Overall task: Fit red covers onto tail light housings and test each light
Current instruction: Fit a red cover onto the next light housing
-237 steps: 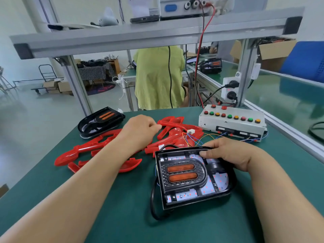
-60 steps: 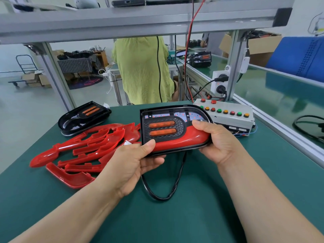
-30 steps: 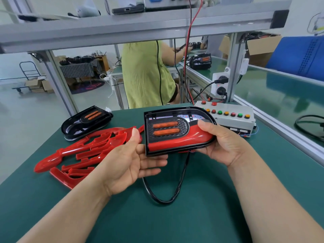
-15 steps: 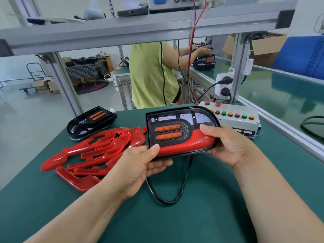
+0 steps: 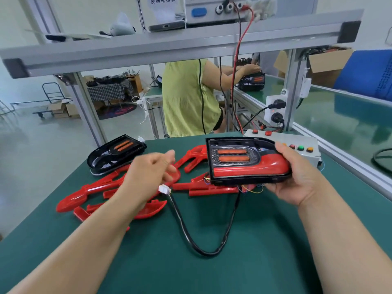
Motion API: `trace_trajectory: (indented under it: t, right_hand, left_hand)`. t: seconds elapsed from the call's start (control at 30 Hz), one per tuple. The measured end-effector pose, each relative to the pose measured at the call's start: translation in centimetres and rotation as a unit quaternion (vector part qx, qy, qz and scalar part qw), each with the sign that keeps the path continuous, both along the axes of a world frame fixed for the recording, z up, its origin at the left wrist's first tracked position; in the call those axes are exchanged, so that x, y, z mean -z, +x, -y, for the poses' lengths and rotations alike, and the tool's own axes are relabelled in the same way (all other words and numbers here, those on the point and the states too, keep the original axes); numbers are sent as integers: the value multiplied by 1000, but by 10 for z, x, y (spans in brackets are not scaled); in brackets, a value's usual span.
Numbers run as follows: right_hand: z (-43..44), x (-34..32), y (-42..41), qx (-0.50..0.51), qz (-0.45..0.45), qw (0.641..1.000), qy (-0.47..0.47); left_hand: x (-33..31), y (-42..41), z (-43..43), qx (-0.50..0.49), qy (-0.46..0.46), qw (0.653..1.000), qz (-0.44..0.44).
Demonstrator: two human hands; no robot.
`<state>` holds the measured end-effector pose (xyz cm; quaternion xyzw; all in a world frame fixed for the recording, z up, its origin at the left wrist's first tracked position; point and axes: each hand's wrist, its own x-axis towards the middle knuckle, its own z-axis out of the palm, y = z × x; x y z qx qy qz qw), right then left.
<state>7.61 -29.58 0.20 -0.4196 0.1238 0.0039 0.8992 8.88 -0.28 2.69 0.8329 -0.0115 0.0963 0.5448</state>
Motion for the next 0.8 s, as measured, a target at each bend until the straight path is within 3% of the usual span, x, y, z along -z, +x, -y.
trace_trajectory:
  t: [0.23,0.43,0.8]
  right_hand:
    - [-4,1,2,-48,-1,998,-47]
    - [-2,0,3,-74,18,995,-64]
    - [-10,-1,4,-140,68,985,-73]
  left_hand:
    - [0,68,1,-24,274,961,23]
    - [16,101,31,-7,400,917,-9]
    - [-2,118,-24,-81,285,954,36]
